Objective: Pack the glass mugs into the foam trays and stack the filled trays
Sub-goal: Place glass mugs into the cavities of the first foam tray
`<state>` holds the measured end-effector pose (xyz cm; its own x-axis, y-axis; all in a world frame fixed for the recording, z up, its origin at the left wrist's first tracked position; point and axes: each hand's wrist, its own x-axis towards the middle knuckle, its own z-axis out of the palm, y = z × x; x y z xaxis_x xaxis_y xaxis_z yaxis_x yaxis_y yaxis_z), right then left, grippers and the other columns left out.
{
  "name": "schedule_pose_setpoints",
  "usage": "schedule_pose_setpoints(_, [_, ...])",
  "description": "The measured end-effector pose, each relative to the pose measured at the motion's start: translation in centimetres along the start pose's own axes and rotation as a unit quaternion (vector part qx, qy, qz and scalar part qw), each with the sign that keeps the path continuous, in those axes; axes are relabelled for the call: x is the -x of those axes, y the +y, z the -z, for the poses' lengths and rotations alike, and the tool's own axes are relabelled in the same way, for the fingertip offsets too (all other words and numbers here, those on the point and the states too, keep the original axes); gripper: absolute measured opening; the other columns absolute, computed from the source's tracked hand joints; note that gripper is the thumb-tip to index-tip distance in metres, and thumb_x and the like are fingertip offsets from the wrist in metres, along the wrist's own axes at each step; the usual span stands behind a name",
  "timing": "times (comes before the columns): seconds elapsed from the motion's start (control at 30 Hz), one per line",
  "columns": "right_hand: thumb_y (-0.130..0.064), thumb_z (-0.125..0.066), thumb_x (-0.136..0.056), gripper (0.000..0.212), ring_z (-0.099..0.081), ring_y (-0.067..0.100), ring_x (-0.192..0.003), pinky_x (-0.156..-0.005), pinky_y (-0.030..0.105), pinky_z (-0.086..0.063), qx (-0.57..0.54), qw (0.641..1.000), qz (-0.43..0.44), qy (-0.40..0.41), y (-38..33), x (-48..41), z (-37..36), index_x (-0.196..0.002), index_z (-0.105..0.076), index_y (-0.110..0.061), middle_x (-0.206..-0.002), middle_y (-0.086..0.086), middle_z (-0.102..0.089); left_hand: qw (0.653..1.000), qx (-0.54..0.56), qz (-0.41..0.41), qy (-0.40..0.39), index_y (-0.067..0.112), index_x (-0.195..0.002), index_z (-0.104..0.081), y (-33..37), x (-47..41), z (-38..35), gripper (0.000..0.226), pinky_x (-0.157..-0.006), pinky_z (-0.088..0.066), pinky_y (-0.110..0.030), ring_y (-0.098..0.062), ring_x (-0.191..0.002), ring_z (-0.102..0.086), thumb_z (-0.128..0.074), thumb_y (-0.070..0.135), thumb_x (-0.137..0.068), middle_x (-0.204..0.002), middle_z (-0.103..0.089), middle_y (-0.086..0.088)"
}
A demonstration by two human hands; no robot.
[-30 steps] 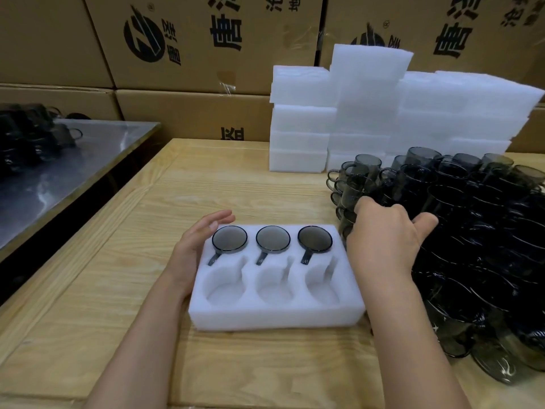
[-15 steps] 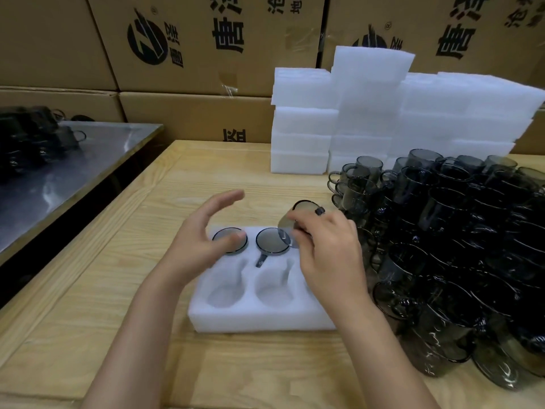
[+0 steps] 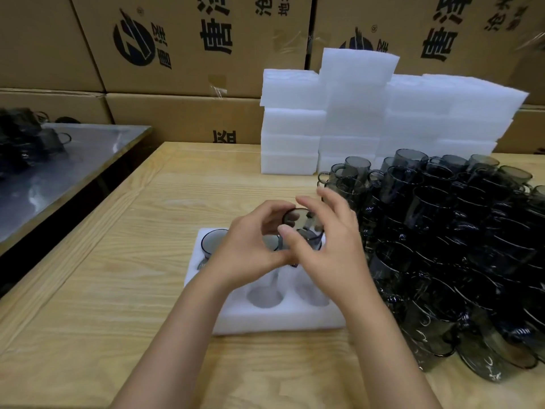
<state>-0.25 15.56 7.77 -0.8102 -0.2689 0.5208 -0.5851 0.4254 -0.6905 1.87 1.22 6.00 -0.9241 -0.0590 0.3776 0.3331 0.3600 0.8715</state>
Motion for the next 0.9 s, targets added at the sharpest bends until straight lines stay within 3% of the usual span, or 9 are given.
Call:
schedule_pose_setpoints(0.1, [-0.035,-0.065,-0.082,0.029,-0.047,0.010,-0.105,-0.088,0.017,-0.030,0.076,0.996,0.000,-0.046,0.0,-0.1,0.7,-0.110,-0.065,-0.026,-0.107,-0.014,-0.060,0.997,-0.013,0.025,-0.077,0.039,-0.115,-0.056,-0.2,0.2,0.0,0.065,-0.095,-0.046,-0.024,0.002,-0.111,-0.060,-0.088,0.020,-0.061,-0.112,-0.066,0.021])
schedule_pose_setpoints(0.2, [-0.033,-0.064,-0.084,0.023,-0.048,0.014,-0.102,-0.079,0.017,-0.026,0.110,0.992,0.004,-0.059,-0.1,-0.1,0.9,-0.107,-0.067,-0.028,-0.103,-0.010,-0.062,0.986,-0.037,0.027,-0.161,0.043,-0.127,-0.045,-0.5,0.4,0.6,0.084,-0.106,-0.037,-0.025,0.005,-0.126,-0.045,-0.090,0.033,-0.056,-0.125,-0.056,0.027])
schedule_pose_setpoints(0.3, [-0.032,-0.065,-0.084,0.028,-0.052,0.018,-0.105,-0.084,0.019,-0.030,0.119,0.992,0.002,-0.051,-0.1,-0.2,1.5,-0.110,-0.068,-0.022,-0.109,-0.005,-0.064,0.963,-0.163,0.025,-0.211,0.043,-0.143,-0.028,-1.0,0.4,0.9,0.104,-0.120,-0.011,-0.034,0.012,-0.134,-0.027,-0.087,0.048,-0.058,-0.141,-0.041,0.030])
schedule_pose_setpoints(0.37, [-0.031,-0.065,-0.085,0.033,-0.054,0.018,-0.107,-0.088,0.019,-0.033,0.118,0.992,0.004,-0.039,-0.1,0.0,1.6,-0.113,-0.067,-0.016,-0.112,-0.002,-0.065,0.954,-0.198,0.025,-0.225,0.043,-0.143,-0.027,-1.2,0.3,1.0,0.101,-0.121,0.001,-0.036,0.016,-0.134,-0.023,-0.085,0.049,-0.061,-0.144,-0.037,0.030])
schedule_pose_setpoints(0.43, [-0.030,-0.066,-0.084,0.032,-0.055,0.019,-0.105,-0.086,0.018,-0.033,0.122,0.992,0.014,-0.036,-0.1,0.5,1.4,-0.111,-0.068,-0.013,-0.109,0.000,-0.066,0.949,-0.200,0.020,-0.243,0.049,-0.137,-0.029,-1.2,0.0,1.2,0.092,-0.120,0.004,-0.034,0.018,-0.133,-0.022,-0.084,0.049,-0.063,-0.142,-0.038,0.033])
schedule_pose_setpoints(0.63, [-0.028,-0.066,-0.081,0.026,-0.060,0.023,-0.087,-0.075,0.016,-0.031,0.132,0.990,0.051,-0.027,-0.2,0.9,1.0,-0.097,-0.072,-0.009,-0.092,0.003,-0.071,0.938,-0.237,0.024,-0.252,0.046,-0.135,-0.037,-1.6,-0.9,2.5,0.081,-0.119,0.007,-0.031,0.013,-0.137,-0.018,-0.082,0.048,-0.067,-0.140,-0.037,0.033])
schedule_pose_setpoints(0.8, [-0.025,-0.061,-0.080,0.028,-0.063,0.026,-0.087,-0.080,0.019,-0.036,0.115,0.992,0.047,-0.027,0.3,0.9,0.0,-0.098,-0.072,-0.008,-0.094,0.004,-0.071,0.936,-0.247,0.044,-0.246,0.040,-0.137,-0.042,-2.1,-1.6,3.6,0.081,-0.118,0.009,-0.027,0.016,-0.137,-0.016,-0.082,0.047,-0.067,-0.146,-0.037,0.026])
schedule_pose_setpoints(0.9, [-0.021,-0.064,-0.078,0.024,-0.062,0.030,-0.080,-0.078,0.024,-0.041,0.133,0.989,0.058,-0.035,0.7,1.0,-0.7,-0.091,-0.072,-0.003,-0.089,0.009,-0.070,0.939,-0.242,0.040,-0.241,0.045,-0.131,-0.044,-2.3,-1.7,3.9,0.074,-0.116,0.009,-0.022,0.016,-0.137,-0.015,-0.082,0.046,-0.067,-0.149,-0.035,0.022])
